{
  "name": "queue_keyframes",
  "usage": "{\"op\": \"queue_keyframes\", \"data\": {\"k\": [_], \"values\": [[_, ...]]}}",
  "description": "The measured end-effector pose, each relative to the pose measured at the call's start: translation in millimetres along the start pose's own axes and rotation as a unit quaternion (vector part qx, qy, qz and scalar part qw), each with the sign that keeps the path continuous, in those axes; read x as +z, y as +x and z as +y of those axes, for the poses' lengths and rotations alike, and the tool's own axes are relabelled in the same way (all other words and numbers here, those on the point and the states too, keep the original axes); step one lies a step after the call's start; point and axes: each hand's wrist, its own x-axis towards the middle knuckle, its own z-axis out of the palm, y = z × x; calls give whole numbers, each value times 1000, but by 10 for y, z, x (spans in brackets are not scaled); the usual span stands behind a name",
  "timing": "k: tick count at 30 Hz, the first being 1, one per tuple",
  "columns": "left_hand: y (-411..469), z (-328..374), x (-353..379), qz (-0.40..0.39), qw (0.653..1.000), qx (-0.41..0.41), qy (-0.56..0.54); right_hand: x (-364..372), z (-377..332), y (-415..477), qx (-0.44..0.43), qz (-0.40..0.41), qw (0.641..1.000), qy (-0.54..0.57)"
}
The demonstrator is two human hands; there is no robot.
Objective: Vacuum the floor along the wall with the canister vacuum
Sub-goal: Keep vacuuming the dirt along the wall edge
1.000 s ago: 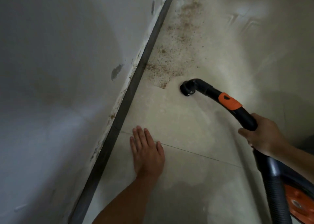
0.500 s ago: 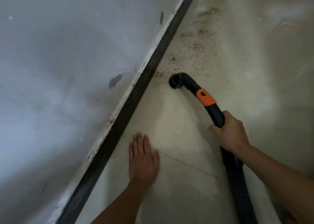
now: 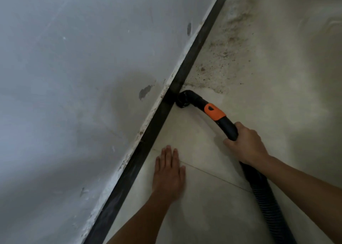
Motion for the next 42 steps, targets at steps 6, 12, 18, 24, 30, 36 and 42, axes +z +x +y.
{"op": "queue_keyframes", "data": {"k": [6, 12, 18, 24, 30, 36, 42], "values": [[21, 17, 25, -9, 1000, 1, 9, -25, -141, 464, 41, 56, 997, 14], [16, -38, -6, -16, 1000, 17, 13, 36, -310, 627, 52, 49, 997, 34], [-1, -63, 63, 5, 1000, 15, 11, -3, -171, -64, 4, -7, 1000, 15], [3, -128, 108, 27, 999, 24, -16, -15, 45, -659, 45, -13, 999, 26], [255, 77, 23, 92, 995, -16, -32, -287, 409, -855, 135, 121, 982, 44], [779, 525, -20, 124, 985, -80, -90, -394, 599, -756, 166, 179, 968, 58], [796, 566, 113, 170, 979, -84, -72, -386, 483, -300, 148, 154, 975, 67]]}}
